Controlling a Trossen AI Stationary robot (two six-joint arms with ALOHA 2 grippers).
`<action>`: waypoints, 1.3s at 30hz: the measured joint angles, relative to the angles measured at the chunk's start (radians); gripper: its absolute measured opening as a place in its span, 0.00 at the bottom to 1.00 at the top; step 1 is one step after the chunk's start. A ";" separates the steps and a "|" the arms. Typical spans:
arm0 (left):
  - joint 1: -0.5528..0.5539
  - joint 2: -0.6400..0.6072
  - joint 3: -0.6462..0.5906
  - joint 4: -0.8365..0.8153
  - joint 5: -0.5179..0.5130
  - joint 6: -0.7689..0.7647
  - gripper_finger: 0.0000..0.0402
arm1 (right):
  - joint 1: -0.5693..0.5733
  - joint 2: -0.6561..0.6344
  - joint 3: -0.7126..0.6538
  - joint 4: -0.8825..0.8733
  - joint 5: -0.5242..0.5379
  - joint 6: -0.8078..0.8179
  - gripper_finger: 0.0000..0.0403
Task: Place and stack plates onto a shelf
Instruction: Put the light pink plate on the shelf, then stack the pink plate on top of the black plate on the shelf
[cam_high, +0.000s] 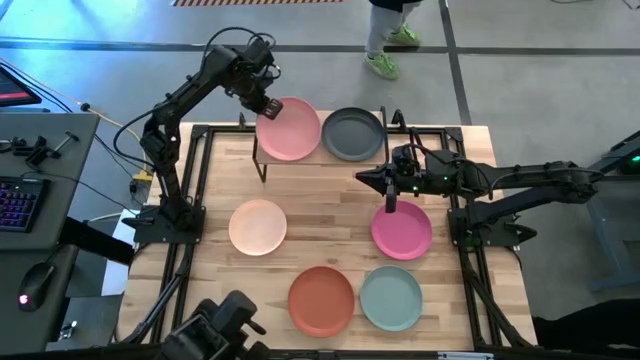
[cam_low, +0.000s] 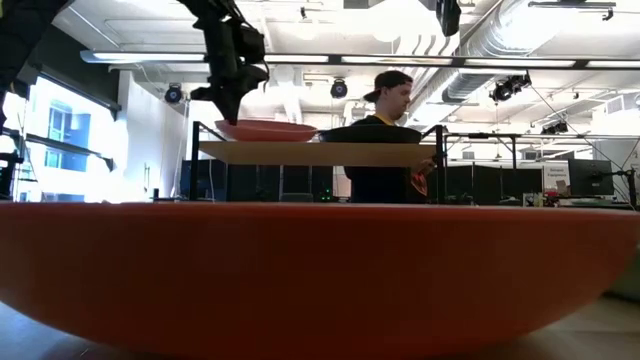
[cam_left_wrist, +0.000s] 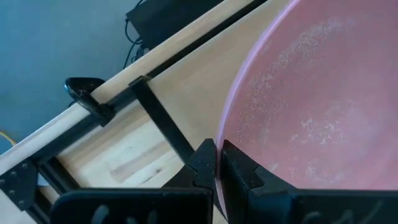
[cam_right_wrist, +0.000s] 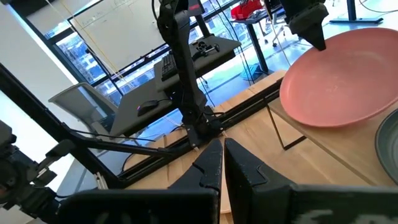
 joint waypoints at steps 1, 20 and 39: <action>0.000 0.000 0.000 0.004 0.005 0.000 0.00 | 0.000 0.000 0.000 0.000 0.000 0.000 0.00; -0.026 -0.014 0.004 0.078 -0.033 0.061 0.20 | 0.000 0.000 0.000 0.001 0.003 -0.006 0.00; -0.283 -0.831 -0.622 0.837 0.223 -0.181 0.21 | -0.081 0.000 0.000 0.179 0.022 -0.112 0.18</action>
